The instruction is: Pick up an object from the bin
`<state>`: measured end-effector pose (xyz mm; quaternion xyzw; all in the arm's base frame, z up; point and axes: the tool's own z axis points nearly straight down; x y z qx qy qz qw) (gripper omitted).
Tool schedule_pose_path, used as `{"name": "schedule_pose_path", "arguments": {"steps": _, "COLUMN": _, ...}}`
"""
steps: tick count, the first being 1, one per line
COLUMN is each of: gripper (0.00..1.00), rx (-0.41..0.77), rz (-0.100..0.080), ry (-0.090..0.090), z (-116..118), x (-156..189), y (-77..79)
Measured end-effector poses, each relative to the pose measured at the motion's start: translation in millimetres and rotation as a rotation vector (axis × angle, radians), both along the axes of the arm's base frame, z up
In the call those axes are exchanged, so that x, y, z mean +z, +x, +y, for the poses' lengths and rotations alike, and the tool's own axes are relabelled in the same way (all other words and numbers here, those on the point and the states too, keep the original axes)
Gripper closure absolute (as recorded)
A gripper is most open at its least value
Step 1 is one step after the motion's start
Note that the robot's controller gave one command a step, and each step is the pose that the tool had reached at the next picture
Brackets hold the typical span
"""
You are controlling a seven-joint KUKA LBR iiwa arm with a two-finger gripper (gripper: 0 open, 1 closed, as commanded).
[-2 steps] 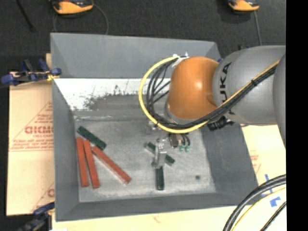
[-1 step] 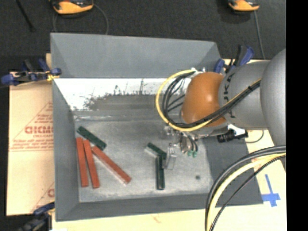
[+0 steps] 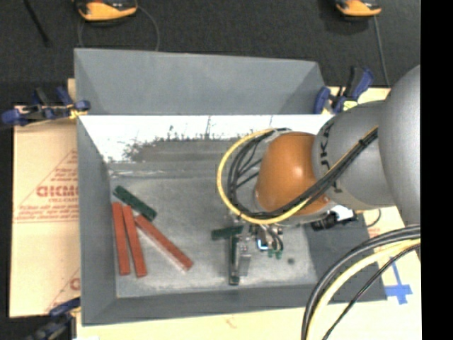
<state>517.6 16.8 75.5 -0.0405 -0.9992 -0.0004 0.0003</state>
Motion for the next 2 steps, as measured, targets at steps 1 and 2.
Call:
{"name": "schedule_pose_path", "arguments": {"steps": 1, "gripper": 1.00, "rx": -0.009, "rz": -0.053, "ry": 0.001, "z": -2.2, "x": 6.9, "y": 14.1}}
{"name": "schedule_pose_path", "arguments": {"steps": 2, "gripper": 1.00, "rx": -0.318, "rz": -0.017, "ry": 0.003, "z": -58.4, "x": -0.8, "y": -20.2}}
